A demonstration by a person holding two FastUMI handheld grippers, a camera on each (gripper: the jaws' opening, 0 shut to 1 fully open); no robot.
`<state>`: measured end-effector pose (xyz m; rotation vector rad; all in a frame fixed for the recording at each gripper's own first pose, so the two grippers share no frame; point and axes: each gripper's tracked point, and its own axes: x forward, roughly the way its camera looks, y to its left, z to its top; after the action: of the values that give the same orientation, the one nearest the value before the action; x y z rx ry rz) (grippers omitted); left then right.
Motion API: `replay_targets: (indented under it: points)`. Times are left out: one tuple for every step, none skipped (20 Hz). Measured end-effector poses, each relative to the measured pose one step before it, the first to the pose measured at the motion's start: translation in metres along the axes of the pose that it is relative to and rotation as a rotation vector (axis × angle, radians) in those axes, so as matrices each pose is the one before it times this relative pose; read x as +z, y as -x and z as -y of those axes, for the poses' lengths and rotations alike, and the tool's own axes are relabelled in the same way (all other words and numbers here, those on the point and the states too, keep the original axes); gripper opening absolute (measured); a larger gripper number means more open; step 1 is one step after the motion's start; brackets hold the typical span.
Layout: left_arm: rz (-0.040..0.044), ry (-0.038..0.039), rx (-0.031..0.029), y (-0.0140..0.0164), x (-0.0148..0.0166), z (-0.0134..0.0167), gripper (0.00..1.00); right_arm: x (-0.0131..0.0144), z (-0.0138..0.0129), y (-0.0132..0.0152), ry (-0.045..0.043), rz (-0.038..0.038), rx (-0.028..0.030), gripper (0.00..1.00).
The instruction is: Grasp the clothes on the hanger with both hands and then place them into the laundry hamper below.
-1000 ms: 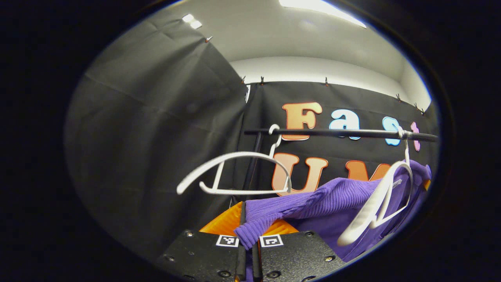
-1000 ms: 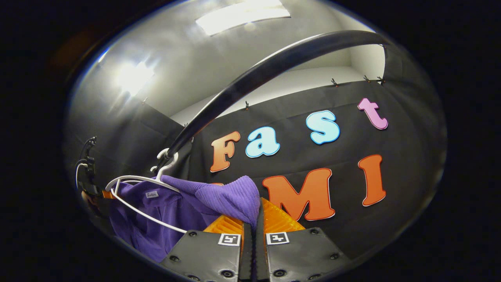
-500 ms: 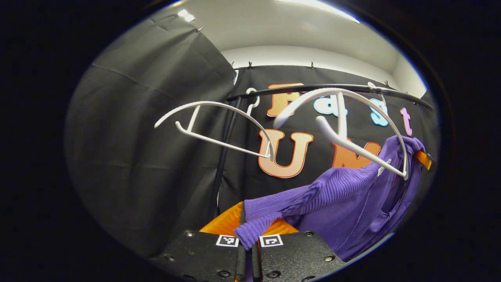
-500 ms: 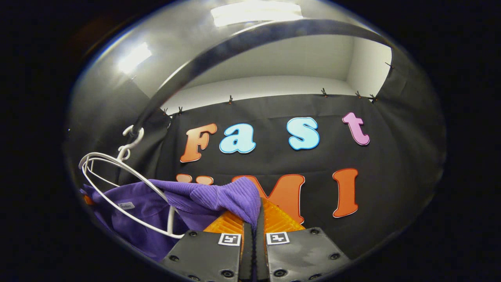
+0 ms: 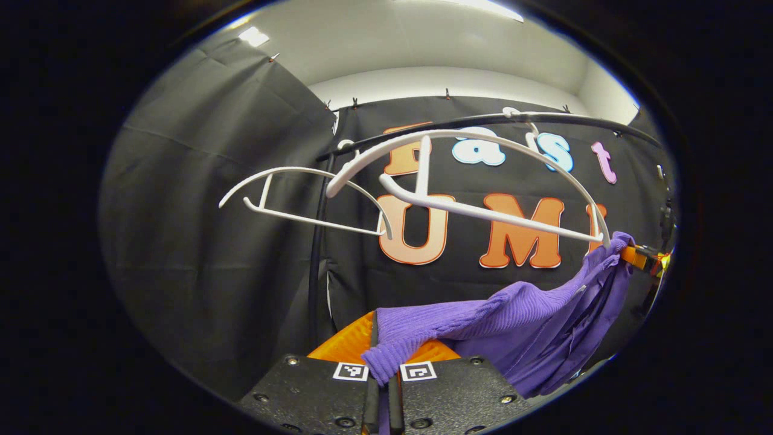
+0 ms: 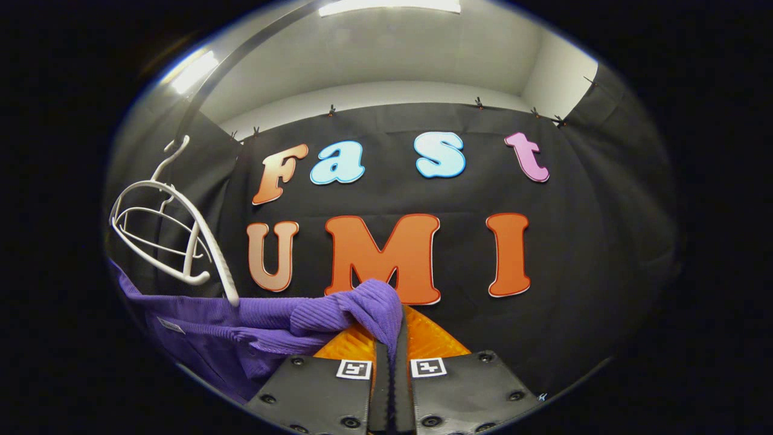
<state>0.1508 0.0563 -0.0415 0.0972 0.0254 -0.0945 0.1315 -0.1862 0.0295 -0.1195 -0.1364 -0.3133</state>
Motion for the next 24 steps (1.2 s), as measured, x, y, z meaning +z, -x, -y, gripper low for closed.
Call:
replay_targets:
  points:
    - [-0.00555,-0.02405,0.01563,0.00477,-0.00306,-0.00052,0.08,-0.00601,0.00120,0.00617,-0.00406,-0.01695,0.00757,0.10]
    - [-0.00084,-0.03130,0.02375,0.00347,-0.00240,-0.00140,0.06,-0.00460,-0.00245,0.00311,-0.00713,-0.00817,0.01115,0.10]
    - [-0.00137,-0.02408,0.01325,0.00097,-0.00302,0.00303,0.06,-0.00317,-0.00234,0.00497,-0.00194,-0.00509,0.00716,0.10]
    - [-0.01067,-0.00375,-0.00500,0.00103,-0.00540,0.00816,0.06,-0.00547,-0.00324,0.00247,0.00209,-0.01089,0.00596,0.10]
    - [-0.01642,0.01566,-0.02214,0.00225,-0.00719,0.01367,0.06,-0.00561,-0.00551,0.00457,-0.00456,-0.01518,0.01562,0.10]
    - [-0.02024,0.02928,-0.02889,0.00079,-0.00905,0.01591,0.08,-0.00820,-0.00970,0.00606,-0.01624,-0.02181,0.02713,0.10]
    - [-0.02029,0.03427,-0.03112,0.00011,-0.00835,0.01668,0.06,-0.00865,-0.01161,0.00456,-0.02169,-0.02370,0.03045,0.10]
    - [-0.01853,0.03550,-0.03412,-0.00102,-0.00953,0.01886,0.06,-0.00888,-0.01079,0.00598,-0.02515,-0.02407,0.02954,0.05]
    - [-0.01574,0.03290,-0.03576,-0.00082,-0.00879,0.01836,0.06,-0.01295,-0.01029,0.00407,-0.02347,-0.02606,0.02775,0.10]
    - [-0.02064,0.02916,-0.03446,-0.00174,-0.01220,0.01674,0.06,-0.01674,-0.00951,0.00441,-0.02540,-0.04040,0.02147,0.10]
    - [-0.03496,0.02352,-0.03904,-0.00241,-0.01442,0.01747,0.06,-0.02378,-0.01116,0.00566,-0.01495,-0.06275,0.03590,0.10]
    - [-0.05556,0.00482,-0.03200,-0.00204,-0.01855,0.01493,0.06,-0.02688,-0.00848,0.00522,0.00454,-0.06611,0.02858,0.10]
    - [-0.05244,-0.01518,-0.01752,-0.00118,-0.01976,0.01129,0.06,-0.02640,-0.00467,0.00356,0.01422,-0.05120,0.01448,0.11]
    - [-0.04472,-0.02406,-0.02035,-0.00336,-0.01769,0.01218,0.06,-0.02110,-0.00341,0.00474,0.01531,-0.04348,0.01708,0.11]
    - [-0.04219,-0.01625,-0.02806,-0.00204,-0.01580,0.01332,0.06,-0.02161,-0.00848,0.00280,0.00153,-0.04813,0.02435,0.11]
    - [-0.04656,-0.00636,-0.03980,-0.00183,-0.01796,0.01627,0.06,-0.02423,-0.01040,0.00281,-0.01451,-0.06162,0.03139,0.11]
    - [-0.04465,-0.00078,-0.03476,-0.00232,-0.01808,0.01541,0.06,-0.02798,-0.01164,0.00393,-0.01636,-0.05548,0.03005,0.11]
    - [-0.04891,0.00568,-0.02268,-0.00414,-0.01626,0.01202,0.06,-0.02530,-0.00637,-0.00013,-0.01352,-0.05064,0.00701,0.10]
    - [-0.07762,-0.00120,0.00211,-0.00149,-0.02756,0.00726,0.06,-0.02473,-0.00002,-0.00083,-0.01311,-0.04662,-0.00217,0.11]
    - [-0.08461,-0.01192,0.01339,0.00286,-0.02549,0.00198,0.06,-0.02114,0.00228,0.00113,-0.01672,-0.04701,-0.01302,0.11]
    - [-0.05937,-0.00234,0.01784,0.00096,-0.02177,-0.00115,0.06,-0.01963,0.00358,-0.00051,-0.02000,-0.05126,-0.01324,0.11]
    - [-0.03560,0.01442,0.00106,0.00057,-0.01903,0.00083,0.07,-0.01589,0.00449,-0.00289,-0.02531,-0.05192,-0.01094,0.11]
    - [-0.02537,0.03233,-0.00701,-0.00636,-0.01100,0.00342,0.07,-0.01535,0.00526,0.00213,-0.03331,-0.04418,-0.00886,0.10]
    - [-0.03242,0.05433,-0.01220,-0.00218,-0.00932,0.00146,0.07,-0.01319,0.00341,0.00100,-0.03354,-0.04489,0.00039,0.11]
